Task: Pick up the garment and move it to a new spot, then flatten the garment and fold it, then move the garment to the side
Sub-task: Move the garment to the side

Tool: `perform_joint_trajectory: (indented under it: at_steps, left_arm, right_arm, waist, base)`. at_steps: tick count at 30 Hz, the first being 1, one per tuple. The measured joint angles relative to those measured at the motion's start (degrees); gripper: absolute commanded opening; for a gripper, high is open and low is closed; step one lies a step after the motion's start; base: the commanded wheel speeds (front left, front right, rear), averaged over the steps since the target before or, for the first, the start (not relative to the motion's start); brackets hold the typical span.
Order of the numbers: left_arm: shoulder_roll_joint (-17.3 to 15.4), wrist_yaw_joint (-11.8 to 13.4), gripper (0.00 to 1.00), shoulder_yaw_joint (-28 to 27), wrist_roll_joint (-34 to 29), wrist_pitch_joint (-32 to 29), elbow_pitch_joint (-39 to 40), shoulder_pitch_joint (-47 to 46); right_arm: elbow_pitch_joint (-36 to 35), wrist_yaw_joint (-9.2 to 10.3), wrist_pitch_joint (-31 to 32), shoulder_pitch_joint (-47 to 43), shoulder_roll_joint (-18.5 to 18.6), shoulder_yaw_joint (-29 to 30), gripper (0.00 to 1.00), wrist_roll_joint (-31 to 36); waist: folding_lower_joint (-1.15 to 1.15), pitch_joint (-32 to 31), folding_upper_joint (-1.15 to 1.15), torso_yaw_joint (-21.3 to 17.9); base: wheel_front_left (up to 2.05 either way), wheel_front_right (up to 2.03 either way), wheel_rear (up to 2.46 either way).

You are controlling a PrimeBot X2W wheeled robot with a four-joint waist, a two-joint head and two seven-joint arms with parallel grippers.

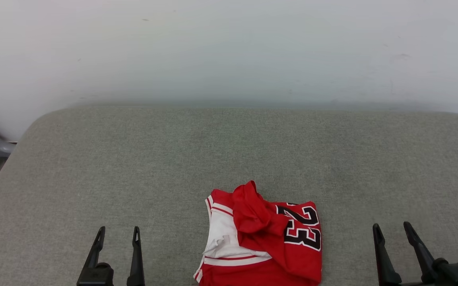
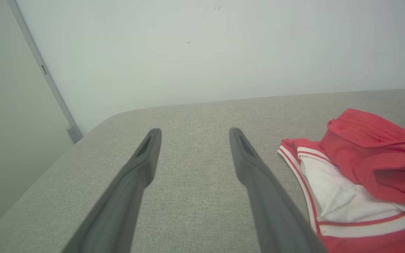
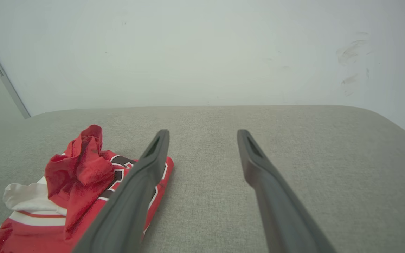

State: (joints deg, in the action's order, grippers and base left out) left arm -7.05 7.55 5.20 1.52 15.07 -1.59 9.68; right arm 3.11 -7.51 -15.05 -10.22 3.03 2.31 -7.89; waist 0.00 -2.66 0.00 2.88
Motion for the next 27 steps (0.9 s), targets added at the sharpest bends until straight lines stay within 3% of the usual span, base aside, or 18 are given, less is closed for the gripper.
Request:
perform_joint_trajectory:
  at_steps: [6,14,18,22,27]
  left_arm:
    - [0.15,-0.01,1.00,0.05,-0.02,0.00,-0.16,-0.09]
    - [0.42,-0.08,1.00,0.29,-0.25,0.00,-0.37,-0.79]
    - [0.63,-0.35,1.00,0.82,-0.29,0.00,-0.58,-1.22]
    - [0.71,-0.45,1.00,0.97,-0.33,0.00,-0.59,-1.82]
    - [0.88,-0.48,1.00,1.19,-0.34,0.00,-0.53,-2.83]
  right_arm:
    - [-0.92,0.00,0.00,3.50,0.46,1.54,1.00,0.14]
    - [-3.44,0.01,4.65,16.26,8.55,3.54,1.00,-4.61]
    - [-2.92,0.01,15.34,21.54,14.21,-1.34,1.00,-10.74]
    - [-1.60,-0.01,30.06,25.23,19.49,-6.43,1.00,-20.98]
    - [0.94,0.01,47.70,27.43,22.50,-9.18,1.00,-32.16]
  waist:
    - [0.00,0.38,0.00,0.53]
    - [0.00,1.46,0.00,0.99]
    - [0.00,2.06,0.00,1.42]
    - [0.00,2.76,0.00,1.82]
    - [0.00,4.03,0.00,2.29]
  base:
    - [0.00,0.00,0.00]
    - [0.00,0.00,0.00]
    - [0.00,0.00,0.00]
    - [0.00,0.00,0.00]
    - [0.00,0.00,0.00]
